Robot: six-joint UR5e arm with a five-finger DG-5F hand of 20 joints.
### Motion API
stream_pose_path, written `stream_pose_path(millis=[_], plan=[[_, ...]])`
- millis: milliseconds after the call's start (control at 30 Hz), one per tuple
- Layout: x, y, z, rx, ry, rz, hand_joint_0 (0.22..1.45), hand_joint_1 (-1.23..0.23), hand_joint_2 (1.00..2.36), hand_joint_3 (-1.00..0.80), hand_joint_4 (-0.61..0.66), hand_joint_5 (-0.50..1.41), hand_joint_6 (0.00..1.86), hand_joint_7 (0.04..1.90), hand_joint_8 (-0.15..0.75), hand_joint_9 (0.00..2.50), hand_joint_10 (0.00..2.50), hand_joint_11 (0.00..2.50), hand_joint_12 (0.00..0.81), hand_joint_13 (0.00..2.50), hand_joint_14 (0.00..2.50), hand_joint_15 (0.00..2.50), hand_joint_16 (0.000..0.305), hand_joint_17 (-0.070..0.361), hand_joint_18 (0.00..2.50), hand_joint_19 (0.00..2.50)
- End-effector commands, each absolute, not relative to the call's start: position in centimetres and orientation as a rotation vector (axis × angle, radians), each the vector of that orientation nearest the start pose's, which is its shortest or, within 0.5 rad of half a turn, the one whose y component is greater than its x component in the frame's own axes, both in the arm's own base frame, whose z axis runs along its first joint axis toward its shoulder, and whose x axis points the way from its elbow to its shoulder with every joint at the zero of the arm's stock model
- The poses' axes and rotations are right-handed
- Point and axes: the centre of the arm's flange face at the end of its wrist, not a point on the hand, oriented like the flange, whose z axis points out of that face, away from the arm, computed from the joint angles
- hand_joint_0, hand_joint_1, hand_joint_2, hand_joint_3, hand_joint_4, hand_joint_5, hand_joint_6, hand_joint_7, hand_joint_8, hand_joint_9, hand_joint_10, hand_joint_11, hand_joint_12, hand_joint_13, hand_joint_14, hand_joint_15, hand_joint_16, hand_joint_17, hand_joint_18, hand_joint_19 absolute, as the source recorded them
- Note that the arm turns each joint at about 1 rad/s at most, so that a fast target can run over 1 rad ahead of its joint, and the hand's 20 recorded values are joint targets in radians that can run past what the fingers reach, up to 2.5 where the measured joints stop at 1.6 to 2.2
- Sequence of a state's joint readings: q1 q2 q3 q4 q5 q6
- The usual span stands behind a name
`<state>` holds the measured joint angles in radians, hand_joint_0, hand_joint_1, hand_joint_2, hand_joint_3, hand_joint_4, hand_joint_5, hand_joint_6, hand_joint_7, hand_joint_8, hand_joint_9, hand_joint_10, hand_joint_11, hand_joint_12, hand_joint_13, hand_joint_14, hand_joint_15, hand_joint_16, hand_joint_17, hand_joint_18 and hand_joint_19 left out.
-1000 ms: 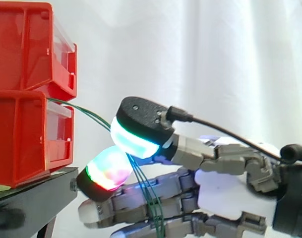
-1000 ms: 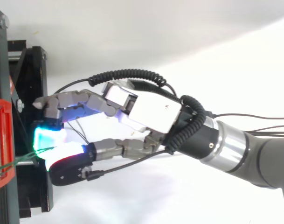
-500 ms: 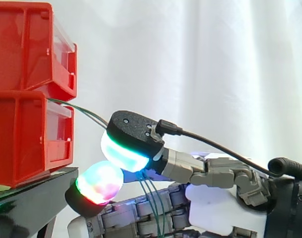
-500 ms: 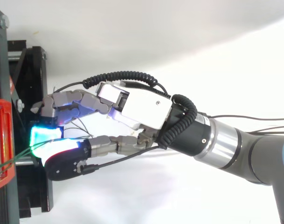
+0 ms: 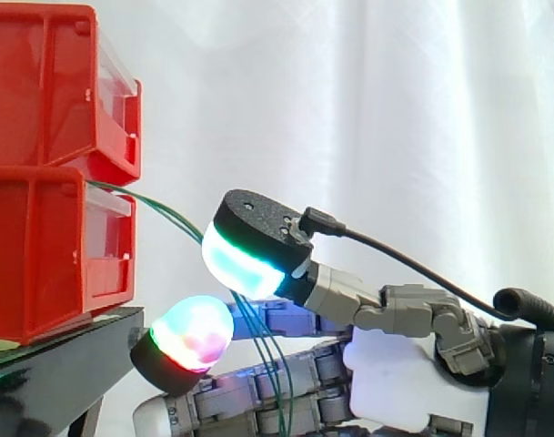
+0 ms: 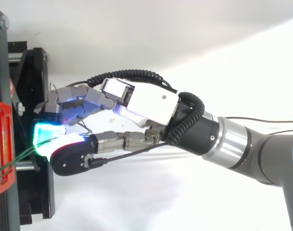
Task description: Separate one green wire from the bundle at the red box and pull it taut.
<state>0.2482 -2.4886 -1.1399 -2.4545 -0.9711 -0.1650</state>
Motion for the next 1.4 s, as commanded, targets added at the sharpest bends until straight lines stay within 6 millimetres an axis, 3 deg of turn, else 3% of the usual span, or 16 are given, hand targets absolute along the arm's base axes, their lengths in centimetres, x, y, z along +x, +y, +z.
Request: stream_pose_path(millis=[0,300,433,667,933,1367], plan=[[80.6,0.8,15.8,1.199,0.882,0.949,0.45,-0.52,1.00,-0.50,0.28,-0.15,0.50,1.15,0.351,0.69,0.01,0.33,0.398,0.70,0.01,0.23,0.061,0.137,0.79,0.33],[80.6,0.9,16.3,1.189,0.883,0.962,0.47,-0.60,1.00,-0.50,0.26,-0.15,0.50,1.15,0.339,0.67,0.01,0.32,0.387,0.68,0.01,0.23,0.059,0.133,0.78,0.33],[80.6,0.8,17.2,1.185,0.875,0.966,0.58,-0.71,1.00,-0.49,0.19,-0.14,0.50,1.20,0.303,0.67,0.01,0.33,0.350,0.68,0.01,0.24,0.051,0.114,0.74,0.35],[80.6,0.6,18.3,1.170,0.875,0.955,0.60,-0.74,1.00,-0.47,0.18,-0.14,0.50,1.27,0.302,0.67,0.01,0.33,0.344,0.69,0.01,0.24,0.050,0.113,0.74,0.34],[80.5,0.0,18.5,1.173,0.869,0.950,0.53,-0.66,1.00,-0.50,0.22,-0.14,0.50,1.24,0.320,0.68,0.01,0.33,0.363,0.70,0.01,0.24,0.053,0.120,0.76,0.35],[80.6,0.0,18.5,1.168,0.877,0.956,0.55,-0.50,1.00,-0.44,0.22,-0.12,0.50,1.25,0.332,0.75,0.01,0.34,0.365,0.75,0.01,0.27,0.054,0.122,0.80,0.38]])
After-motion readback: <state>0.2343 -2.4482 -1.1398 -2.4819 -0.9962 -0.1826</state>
